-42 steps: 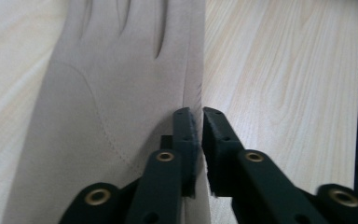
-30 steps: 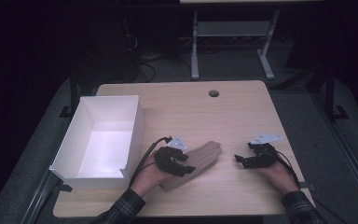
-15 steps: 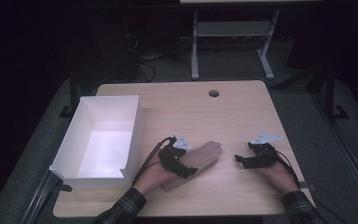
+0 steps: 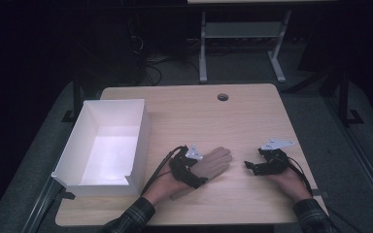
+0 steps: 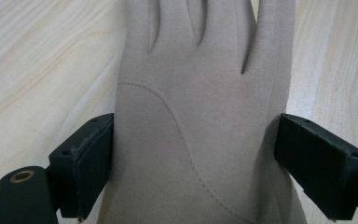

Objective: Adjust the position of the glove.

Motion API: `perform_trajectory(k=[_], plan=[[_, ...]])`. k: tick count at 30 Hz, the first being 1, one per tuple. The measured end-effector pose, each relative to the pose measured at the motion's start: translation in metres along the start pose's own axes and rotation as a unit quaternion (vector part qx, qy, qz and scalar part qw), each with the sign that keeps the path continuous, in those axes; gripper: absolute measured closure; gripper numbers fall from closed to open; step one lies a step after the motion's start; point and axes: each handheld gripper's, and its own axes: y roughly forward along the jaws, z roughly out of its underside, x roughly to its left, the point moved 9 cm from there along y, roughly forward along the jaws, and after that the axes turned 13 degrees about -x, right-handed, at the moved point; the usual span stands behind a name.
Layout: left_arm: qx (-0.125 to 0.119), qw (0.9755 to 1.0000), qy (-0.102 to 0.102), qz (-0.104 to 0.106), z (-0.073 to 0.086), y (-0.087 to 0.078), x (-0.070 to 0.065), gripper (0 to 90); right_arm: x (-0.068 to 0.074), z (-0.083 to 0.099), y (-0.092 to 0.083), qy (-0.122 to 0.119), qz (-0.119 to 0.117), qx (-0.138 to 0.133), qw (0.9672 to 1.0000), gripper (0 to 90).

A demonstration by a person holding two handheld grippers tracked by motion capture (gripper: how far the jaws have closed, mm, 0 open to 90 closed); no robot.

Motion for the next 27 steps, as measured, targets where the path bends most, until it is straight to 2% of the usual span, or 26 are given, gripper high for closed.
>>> perform_trajectory(k=[6,16,18,21,22,23,24,25,26,27], plan=[[0.004,1.0000,-0.003,0.006,0.002,0.001,0.000,12.7,0.000,0.000,0.000,0.001,0.000,0.000,1.0000,18.9],[-0.014,0.9997,-0.008,0.019,0.003,0.002,-0.001,12.7,0.000,0.000,0.000,0.000,0.000,0.000,1.0000,19.0],[-0.013,0.9997,0.001,0.018,0.003,0.001,-0.001,13.2,0.000,0.000,0.000,0.000,0.000,0.000,1.0000,18.9],[-0.014,0.9995,0.008,0.026,0.003,-0.001,-0.004,24.7,0.000,0.000,0.000,0.000,0.000,0.001,1.0000,19.0],[-0.013,0.9993,0.014,0.031,0.002,-0.002,-0.006,24.7,0.000,0.000,0.000,-0.001,0.000,0.000,1.0000,19.0],[-0.012,0.9990,0.015,0.042,0.002,-0.003,-0.010,35.4,0.000,0.000,0.000,0.000,0.000,0.001,1.0000,19.0],[-0.012,0.9990,0.015,0.042,0.002,-0.003,-0.010,39.7,0.000,0.000,0.000,0.000,0.000,0.001,1.0000,19.0],[-0.015,0.9982,0.011,0.056,0.001,-0.004,-0.014,44.3,0.000,0.000,0.000,0.000,0.000,0.001,1.0000,19.0],[-0.015,0.9982,0.011,0.056,0.001,-0.004,-0.014,50.5,0.000,0.000,0.000,0.000,0.000,0.001,1.0000,19.0],[-0.017,0.9976,0.005,0.067,0.001,-0.005,-0.016,50.5,0.000,0.000,0.000,0.000,0.000,0.001,1.0000,19.0]])
